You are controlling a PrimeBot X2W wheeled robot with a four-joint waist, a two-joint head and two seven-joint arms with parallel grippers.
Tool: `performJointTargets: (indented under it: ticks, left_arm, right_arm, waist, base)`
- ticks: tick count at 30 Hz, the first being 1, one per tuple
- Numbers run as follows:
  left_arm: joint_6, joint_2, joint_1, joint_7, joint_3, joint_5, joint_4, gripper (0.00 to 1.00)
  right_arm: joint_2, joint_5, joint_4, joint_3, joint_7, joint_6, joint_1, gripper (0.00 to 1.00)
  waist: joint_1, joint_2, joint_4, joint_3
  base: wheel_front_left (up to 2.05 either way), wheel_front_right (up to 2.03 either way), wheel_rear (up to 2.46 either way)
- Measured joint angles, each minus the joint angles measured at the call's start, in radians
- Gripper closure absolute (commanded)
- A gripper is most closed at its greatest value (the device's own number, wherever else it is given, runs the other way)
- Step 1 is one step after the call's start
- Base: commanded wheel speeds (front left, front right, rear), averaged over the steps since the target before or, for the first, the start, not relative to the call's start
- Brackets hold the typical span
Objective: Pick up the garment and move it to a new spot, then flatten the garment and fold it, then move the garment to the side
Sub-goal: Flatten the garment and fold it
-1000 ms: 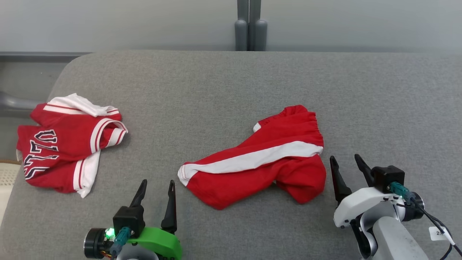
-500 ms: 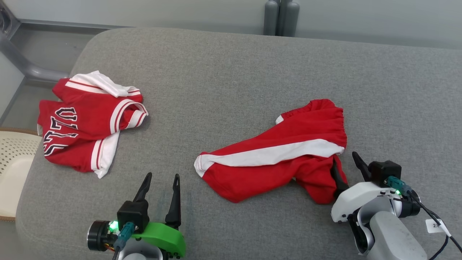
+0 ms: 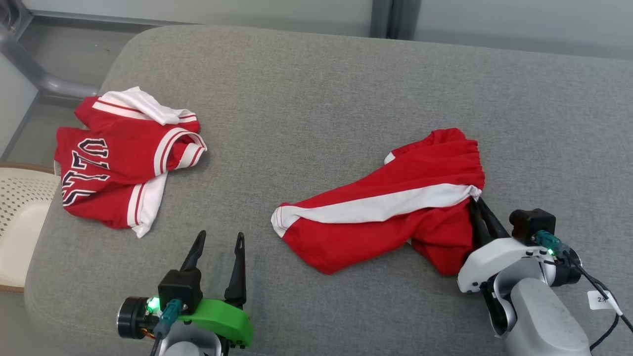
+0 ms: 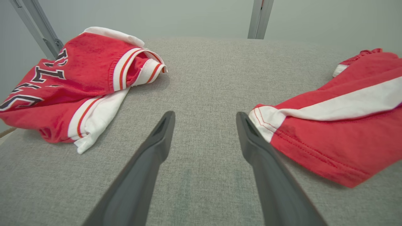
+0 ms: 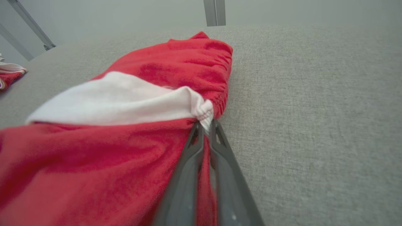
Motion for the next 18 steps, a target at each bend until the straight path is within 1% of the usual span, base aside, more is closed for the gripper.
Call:
performJointTargets:
  ticks: [5,9,15,18]
  left_arm:
    - [-0.001,0.0,0.004,0.0,-0.005,-0.002,0.0,0.0]
    - [0.0,0.0,0.013,0.0,-0.01,-0.011,0.005,0.0]
    - [0.002,0.0,0.035,0.0,-0.021,-0.02,0.022,0.0]
    - [0.005,0.0,0.046,0.0,-0.023,-0.027,0.028,0.0]
  right_arm:
    - [-0.001,-0.061,-0.049,-0.032,0.0,0.0,0.007,1.0]
    - [-0.026,-0.099,-0.098,-0.047,0.0,0.0,0.009,1.0]
    - [-0.065,-0.115,-0.142,-0.052,0.0,0.0,0.048,1.0]
    - [-0.07,-0.117,-0.129,-0.038,0.0,0.0,0.087,1.0]
  waist:
    - [0.0,0.0,-0.025,-0.014]
    - [0.0,0.0,-0.055,-0.029]
    - [0.0,0.0,-0.105,-0.064]
    - [0.0,0.0,-0.13,-0.086]
  base:
    - [0.0,0.0,0.0]
    - [0.0,0.0,0.0]
    - [0.0,0.0,0.0]
    - [0.0,0.0,0.0]
